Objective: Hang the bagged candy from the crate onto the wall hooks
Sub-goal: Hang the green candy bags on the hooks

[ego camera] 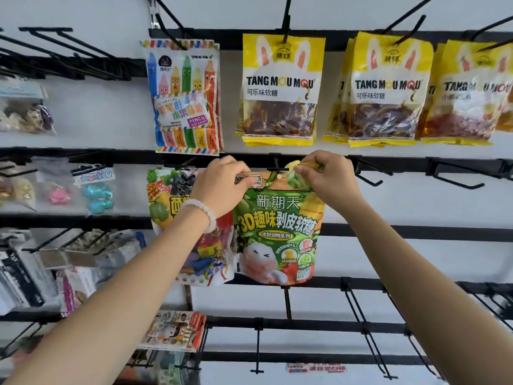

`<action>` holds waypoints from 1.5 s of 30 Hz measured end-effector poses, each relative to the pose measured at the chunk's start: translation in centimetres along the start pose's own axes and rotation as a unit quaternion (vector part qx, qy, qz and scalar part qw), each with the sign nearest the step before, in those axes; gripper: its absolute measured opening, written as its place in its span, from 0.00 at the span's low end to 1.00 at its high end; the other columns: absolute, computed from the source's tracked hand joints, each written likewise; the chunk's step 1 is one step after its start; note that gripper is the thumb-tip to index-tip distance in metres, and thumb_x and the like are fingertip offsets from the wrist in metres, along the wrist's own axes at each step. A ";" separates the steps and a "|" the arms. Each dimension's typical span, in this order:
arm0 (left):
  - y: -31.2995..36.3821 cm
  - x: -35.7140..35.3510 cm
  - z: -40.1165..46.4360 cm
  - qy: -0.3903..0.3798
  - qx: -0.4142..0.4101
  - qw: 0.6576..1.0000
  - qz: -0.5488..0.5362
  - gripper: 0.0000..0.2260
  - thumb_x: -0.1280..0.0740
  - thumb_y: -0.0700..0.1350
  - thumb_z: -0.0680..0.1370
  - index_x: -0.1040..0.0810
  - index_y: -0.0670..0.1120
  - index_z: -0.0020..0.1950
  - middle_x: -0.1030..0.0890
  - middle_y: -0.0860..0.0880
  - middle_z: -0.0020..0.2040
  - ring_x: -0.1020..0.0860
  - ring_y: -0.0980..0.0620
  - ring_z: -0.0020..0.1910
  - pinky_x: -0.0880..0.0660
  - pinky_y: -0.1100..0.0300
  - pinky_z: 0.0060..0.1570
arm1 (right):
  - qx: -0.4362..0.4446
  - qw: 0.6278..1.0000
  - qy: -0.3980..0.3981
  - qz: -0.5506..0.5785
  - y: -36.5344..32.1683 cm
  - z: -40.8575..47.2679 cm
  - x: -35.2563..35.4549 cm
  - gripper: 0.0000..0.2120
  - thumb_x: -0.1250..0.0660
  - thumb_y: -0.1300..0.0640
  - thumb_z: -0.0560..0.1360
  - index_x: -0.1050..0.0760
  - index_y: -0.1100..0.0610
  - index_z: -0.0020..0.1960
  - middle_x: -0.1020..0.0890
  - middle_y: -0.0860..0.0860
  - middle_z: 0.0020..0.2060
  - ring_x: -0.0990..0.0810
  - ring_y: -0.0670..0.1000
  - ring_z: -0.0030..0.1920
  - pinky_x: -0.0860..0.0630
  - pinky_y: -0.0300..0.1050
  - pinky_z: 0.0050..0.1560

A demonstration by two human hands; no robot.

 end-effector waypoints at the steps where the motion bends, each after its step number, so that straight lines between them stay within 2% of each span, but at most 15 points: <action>1: -0.2 -0.2 0.1 -0.003 0.002 1.000 0.003 0.13 0.37 0.55 0.77 0.21 0.47 0.53 0.24 0.50 0.53 0.28 0.50 0.55 0.29 0.53 0.51 | -0.004 1.000 0.001 -0.003 0.1 0.2 -0.1 0.04 0.31 0.53 0.73 0.21 0.54 0.45 0.25 0.43 0.33 0.28 0.41 0.33 0.32 0.35 0.29; 6: -0.7 -1.1 0.4 -0.003 -0.001 1.000 -0.005 0.13 0.38 0.55 0.77 0.22 0.47 0.52 0.24 0.50 0.52 0.28 0.49 0.53 0.32 0.56 0.47 | -0.004 1.000 0.002 -0.023 0.3 0.4 -0.7 0.06 0.30 0.53 0.72 0.20 0.54 0.47 0.23 0.47 0.35 0.26 0.45 0.36 0.32 0.34 0.31; 8: -0.9 -1.2 0.5 0.000 -0.008 1.000 -0.009 0.12 0.37 0.54 0.77 0.22 0.47 0.51 0.24 0.50 0.51 0.28 0.49 0.53 0.32 0.56 0.46 | 0.000 1.000 0.000 -0.024 0.3 0.3 -0.8 0.05 0.31 0.54 0.73 0.21 0.54 0.46 0.23 0.45 0.34 0.26 0.44 0.36 0.32 0.33 0.32; 11: -1.6 -1.8 0.2 -0.005 -0.019 1.000 -0.012 0.12 0.37 0.53 0.77 0.21 0.46 0.50 0.24 0.50 0.52 0.27 0.48 0.53 0.30 0.55 0.48 | 0.000 1.000 -0.006 -0.031 0.6 0.2 -1.2 0.05 0.31 0.54 0.73 0.21 0.54 0.46 0.23 0.44 0.34 0.25 0.44 0.37 0.28 0.38 0.36; 14: -2.0 -2.8 0.1 -0.005 -0.007 0.999 -0.033 0.13 0.37 0.52 0.77 0.21 0.45 0.55 0.24 0.49 0.56 0.27 0.48 0.56 0.30 0.55 0.51 | -0.011 0.999 -0.005 -0.030 1.2 0.1 -1.8 0.06 0.31 0.53 0.73 0.21 0.55 0.46 0.23 0.45 0.34 0.24 0.48 0.39 0.26 0.42 0.38; 16: -2.1 -3.2 0.5 0.006 -0.006 1.000 -0.011 0.14 0.37 0.53 0.77 0.21 0.46 0.55 0.23 0.49 0.55 0.27 0.48 0.55 0.29 0.55 0.49 | -0.022 0.999 -0.003 -0.031 1.6 0.5 -2.2 0.06 0.31 0.53 0.73 0.21 0.55 0.45 0.23 0.44 0.33 0.23 0.49 0.39 0.24 0.45 0.40; 19: -2.4 -3.6 1.5 0.017 -0.002 0.999 0.027 0.14 0.37 0.55 0.76 0.20 0.48 0.54 0.23 0.50 0.53 0.28 0.49 0.53 0.32 0.58 0.44 | -0.035 0.998 0.002 -0.059 2.0 1.1 -2.7 0.07 0.32 0.50 0.73 0.21 0.53 0.47 0.20 0.47 0.37 0.22 0.51 0.41 0.22 0.49 0.41; 22: -2.7 -4.1 2.3 0.028 -0.006 0.998 0.057 0.14 0.37 0.57 0.76 0.20 0.50 0.54 0.23 0.50 0.52 0.28 0.49 0.53 0.33 0.59 0.44 | -0.035 0.993 0.021 -0.109 2.2 1.5 -3.3 0.09 0.33 0.49 0.73 0.21 0.52 0.50 0.18 0.50 0.41 0.22 0.53 0.43 0.26 0.45 0.38; 25: -3.0 -4.6 2.8 0.029 0.001 0.996 0.079 0.17 0.38 0.59 0.76 0.22 0.50 0.56 0.23 0.50 0.52 0.27 0.48 0.52 0.31 0.56 0.45 | -0.032 0.989 0.037 -0.138 2.5 1.8 -3.9 0.10 0.35 0.50 0.74 0.21 0.52 0.53 0.17 0.51 0.46 0.22 0.54 0.47 0.27 0.44 0.40; 30: -3.2 -4.6 2.8 0.055 0.011 0.996 0.074 0.19 0.36 0.59 0.74 0.24 0.49 0.57 0.24 0.48 0.54 0.27 0.46 0.53 0.30 0.54 0.48 | 0.042 0.975 0.088 -0.198 3.1 1.6 -4.4 0.15 0.33 0.52 0.73 0.24 0.54 0.58 0.22 0.52 0.55 0.26 0.55 0.56 0.27 0.49 0.49; 32: -3.0 -4.5 2.0 0.074 -0.006 0.994 0.083 0.19 0.34 0.58 0.73 0.25 0.47 0.58 0.24 0.46 0.55 0.27 0.45 0.53 0.30 0.54 0.48 | 0.110 0.955 0.144 -0.235 3.5 0.8 -4.3 0.16 0.32 0.53 0.72 0.26 0.56 0.58 0.23 0.55 0.55 0.26 0.57 0.53 0.27 0.51 0.49; 34: -2.8 -4.4 0.8 0.094 -0.031 0.990 0.103 0.18 0.32 0.55 0.73 0.24 0.45 0.57 0.24 0.45 0.54 0.26 0.44 0.52 0.29 0.52 0.48 | 0.171 0.931 0.185 -0.264 3.9 -0.5 -4.3 0.14 0.32 0.53 0.72 0.25 0.58 0.54 0.22 0.56 0.52 0.24 0.58 0.49 0.26 0.51 0.45; 38: -2.7 -4.5 -2.9 0.105 -0.069 0.987 0.100 0.15 0.31 0.52 0.72 0.22 0.44 0.54 0.21 0.44 0.51 0.24 0.44 0.48 0.30 0.56 0.42 | 0.197 0.926 0.140 -0.290 4.5 -4.1 -4.9 0.10 0.36 0.53 0.74 0.24 0.59 0.49 0.20 0.56 0.46 0.22 0.59 0.43 0.26 0.49 0.41; 42: -3.5 -5.4 -7.6 0.070 -0.096 0.989 0.091 0.16 0.39 0.53 0.76 0.22 0.45 0.56 0.20 0.46 0.53 0.22 0.45 0.49 0.27 0.53 0.45 | 0.191 0.928 0.090 -0.307 4.8 -8.8 -6.4 0.11 0.38 0.52 0.75 0.22 0.58 0.47 0.19 0.54 0.44 0.21 0.58 0.41 0.25 0.47 0.39; 45: -4.9 -6.6 -11.6 0.031 -0.100 0.990 0.094 0.16 0.43 0.52 0.77 0.22 0.46 0.56 0.20 0.47 0.53 0.23 0.45 0.48 0.28 0.53 0.42 | 0.168 0.936 0.055 -0.305 5.0 -12.8 -7.9 0.11 0.39 0.52 0.75 0.21 0.57 0.47 0.19 0.53 0.45 0.21 0.58 0.42 0.24 0.49 0.40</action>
Point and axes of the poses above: each hand's wrist, its own z-axis towards the middle knuckle, its own x-axis out of the back of the hand, y = z × x, the point moved 1 cm from there along z, towards the middle knuckle
